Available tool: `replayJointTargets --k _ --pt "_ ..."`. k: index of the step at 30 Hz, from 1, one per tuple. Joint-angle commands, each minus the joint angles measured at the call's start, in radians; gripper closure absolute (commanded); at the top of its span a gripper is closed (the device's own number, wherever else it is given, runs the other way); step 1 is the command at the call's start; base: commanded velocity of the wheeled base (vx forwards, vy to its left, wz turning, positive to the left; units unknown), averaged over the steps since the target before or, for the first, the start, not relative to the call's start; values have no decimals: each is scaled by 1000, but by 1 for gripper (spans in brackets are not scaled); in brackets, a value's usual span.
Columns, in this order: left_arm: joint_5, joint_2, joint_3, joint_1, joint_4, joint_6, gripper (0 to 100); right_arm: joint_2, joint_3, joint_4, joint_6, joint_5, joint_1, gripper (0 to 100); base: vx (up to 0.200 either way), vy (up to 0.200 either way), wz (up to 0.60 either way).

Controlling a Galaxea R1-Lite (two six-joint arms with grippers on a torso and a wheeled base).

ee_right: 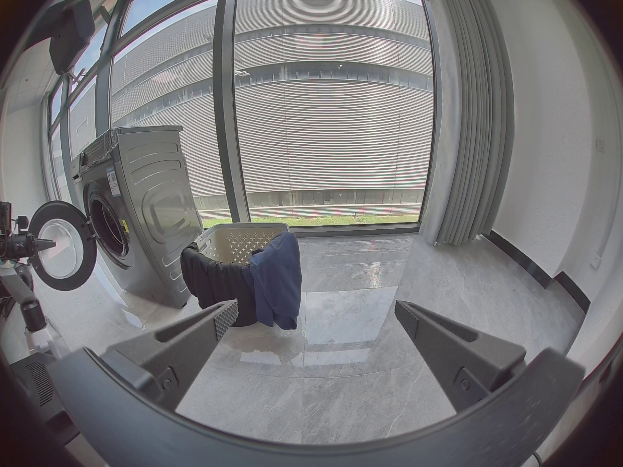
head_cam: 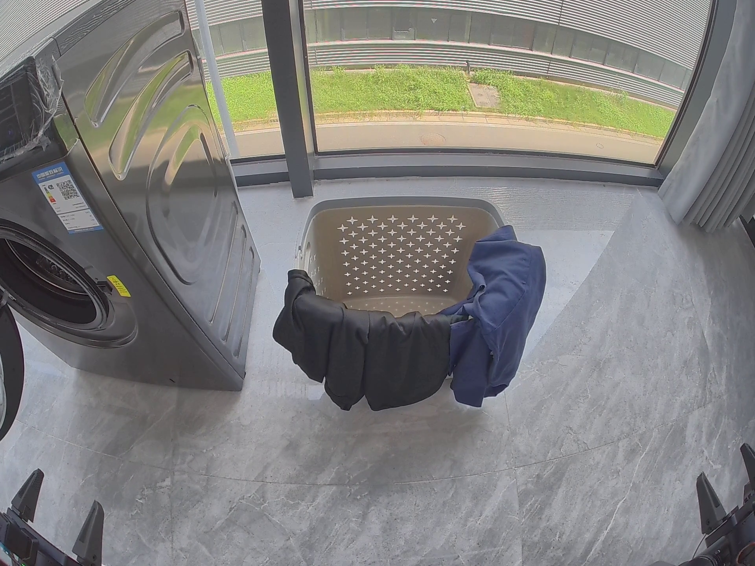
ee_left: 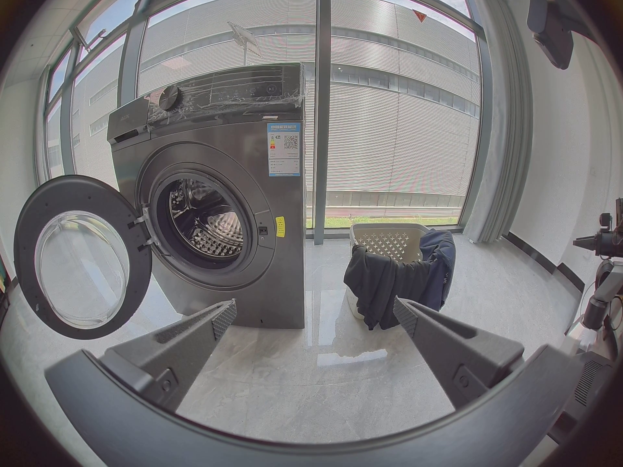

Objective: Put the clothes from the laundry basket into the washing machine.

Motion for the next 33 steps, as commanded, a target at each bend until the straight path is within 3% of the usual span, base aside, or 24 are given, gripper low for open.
replayJointTargets --k 1,16,25,33 --pt "1 -17 18 0 0 0 0 -13 18 0 0 0 0 0 0 0 0" --pt "1 -17 18 0 0 0 0 -13 18 0 0 0 0 0 0 0 0" --pt "0 -17 18 0 0 0 0 -13 18 0 0 0 0 0 0 -200 0" --pt "0 -17 18 0 0 1 0 -13 18 0 0 0 0 0 0 0 0"
